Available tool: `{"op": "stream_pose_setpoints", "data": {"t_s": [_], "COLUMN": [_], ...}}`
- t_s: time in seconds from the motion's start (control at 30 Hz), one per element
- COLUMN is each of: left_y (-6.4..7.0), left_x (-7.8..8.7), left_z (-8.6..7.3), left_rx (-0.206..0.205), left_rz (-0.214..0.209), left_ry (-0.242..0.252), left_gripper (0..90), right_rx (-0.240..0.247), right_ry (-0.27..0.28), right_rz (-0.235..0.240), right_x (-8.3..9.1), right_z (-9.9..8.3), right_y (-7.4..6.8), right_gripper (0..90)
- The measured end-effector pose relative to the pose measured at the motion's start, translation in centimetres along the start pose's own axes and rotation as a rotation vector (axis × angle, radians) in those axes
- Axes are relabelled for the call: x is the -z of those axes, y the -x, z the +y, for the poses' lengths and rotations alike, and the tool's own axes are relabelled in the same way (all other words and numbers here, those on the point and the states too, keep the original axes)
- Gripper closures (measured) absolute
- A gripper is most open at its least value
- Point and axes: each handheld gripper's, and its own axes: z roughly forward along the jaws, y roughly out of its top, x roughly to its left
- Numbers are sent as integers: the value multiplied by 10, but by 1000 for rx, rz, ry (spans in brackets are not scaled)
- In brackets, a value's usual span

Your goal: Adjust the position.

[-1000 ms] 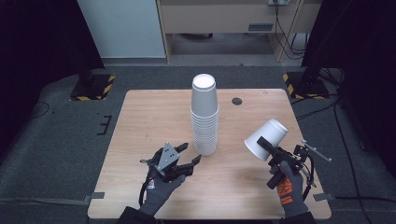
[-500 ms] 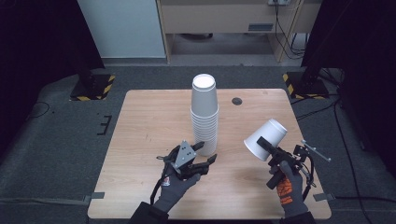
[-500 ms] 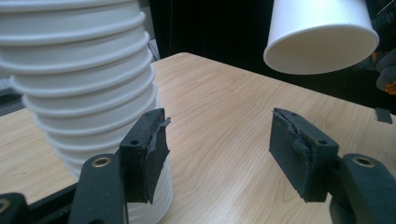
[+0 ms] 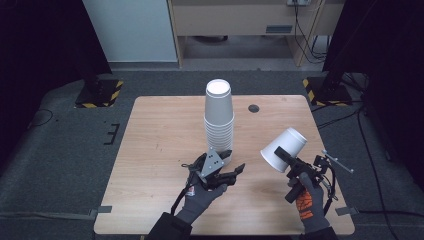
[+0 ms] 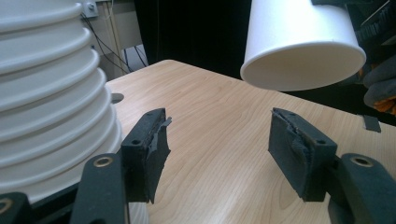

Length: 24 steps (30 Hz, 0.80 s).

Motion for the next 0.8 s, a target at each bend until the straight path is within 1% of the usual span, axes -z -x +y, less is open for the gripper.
{"op": "stream_pose_setpoints", "data": {"t_s": [0.1,0.37,0.53,0.8], "left_y": [4,8,8,9], "left_x": [-8,-21,-29,-41], "left_z": [2,4,5,9], "left_rx": [-5,-8,-17,-19], "left_rz": [-8,-14,-15,-20], "left_ry": [1,7,5,21], "left_gripper": [372,374,378,389], "right_rx": [-3,-6,-16,-22], "right_ry": [-4,-9,-14,-13], "right_rz": [0,6,7,8], "right_x": [-1,-1,-2,-2], "right_z": [-1,-1,-2,-3], "right_y": [0,0,0,0], "right_gripper": [143,143,143,143]}}
